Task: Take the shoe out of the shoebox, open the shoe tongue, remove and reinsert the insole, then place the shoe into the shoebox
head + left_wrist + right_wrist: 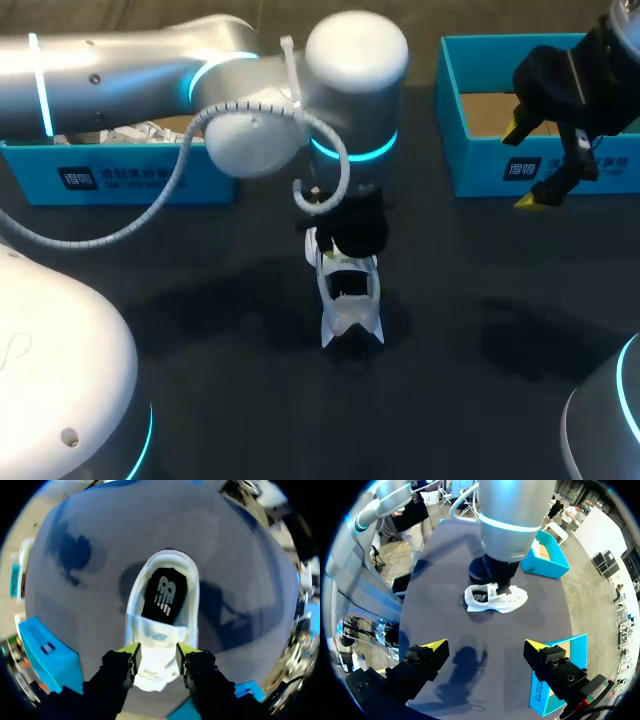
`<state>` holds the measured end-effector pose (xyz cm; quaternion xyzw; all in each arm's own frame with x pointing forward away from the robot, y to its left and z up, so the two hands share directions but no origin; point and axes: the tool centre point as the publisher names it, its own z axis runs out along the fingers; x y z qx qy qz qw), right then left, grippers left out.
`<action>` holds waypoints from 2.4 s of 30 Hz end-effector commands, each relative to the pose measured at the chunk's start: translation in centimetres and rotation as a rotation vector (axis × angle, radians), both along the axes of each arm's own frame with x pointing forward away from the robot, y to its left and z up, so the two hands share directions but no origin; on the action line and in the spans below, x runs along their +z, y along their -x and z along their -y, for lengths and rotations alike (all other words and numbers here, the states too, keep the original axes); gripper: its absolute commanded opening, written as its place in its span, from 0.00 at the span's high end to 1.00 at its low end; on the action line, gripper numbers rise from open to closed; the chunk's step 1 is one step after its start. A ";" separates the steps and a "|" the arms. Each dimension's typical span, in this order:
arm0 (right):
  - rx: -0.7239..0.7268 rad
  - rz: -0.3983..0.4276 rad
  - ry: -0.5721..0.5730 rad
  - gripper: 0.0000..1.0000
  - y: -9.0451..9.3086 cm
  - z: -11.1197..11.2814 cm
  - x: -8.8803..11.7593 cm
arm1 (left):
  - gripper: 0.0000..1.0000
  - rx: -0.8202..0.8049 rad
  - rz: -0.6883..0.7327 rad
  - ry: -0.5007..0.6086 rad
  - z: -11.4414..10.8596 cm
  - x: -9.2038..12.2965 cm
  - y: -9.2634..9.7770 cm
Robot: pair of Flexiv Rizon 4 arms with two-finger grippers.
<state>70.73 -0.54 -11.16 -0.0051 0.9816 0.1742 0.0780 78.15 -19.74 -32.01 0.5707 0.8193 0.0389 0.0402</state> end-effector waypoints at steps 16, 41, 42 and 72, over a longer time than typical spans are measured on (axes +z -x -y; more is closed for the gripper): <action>0.000 -0.005 0.004 0.00 -0.3 -0.2 0.0 | 0.00 0.286 -0.138 0.004 -1.7 2.5 0.4; 0.000 -0.005 0.004 0.00 -0.3 -0.2 0.0 | 0.00 1.089 -0.018 0.155 -1.3 2.4 7.6; 0.000 -0.005 0.004 0.00 -0.3 -0.2 0.0 | 0.00 1.112 -0.012 0.172 -1.1 2.3 8.1; 0.000 -0.005 0.004 0.00 -0.3 -0.2 0.0 | 0.00 1.245 -0.021 0.156 1.8 -6.2 11.2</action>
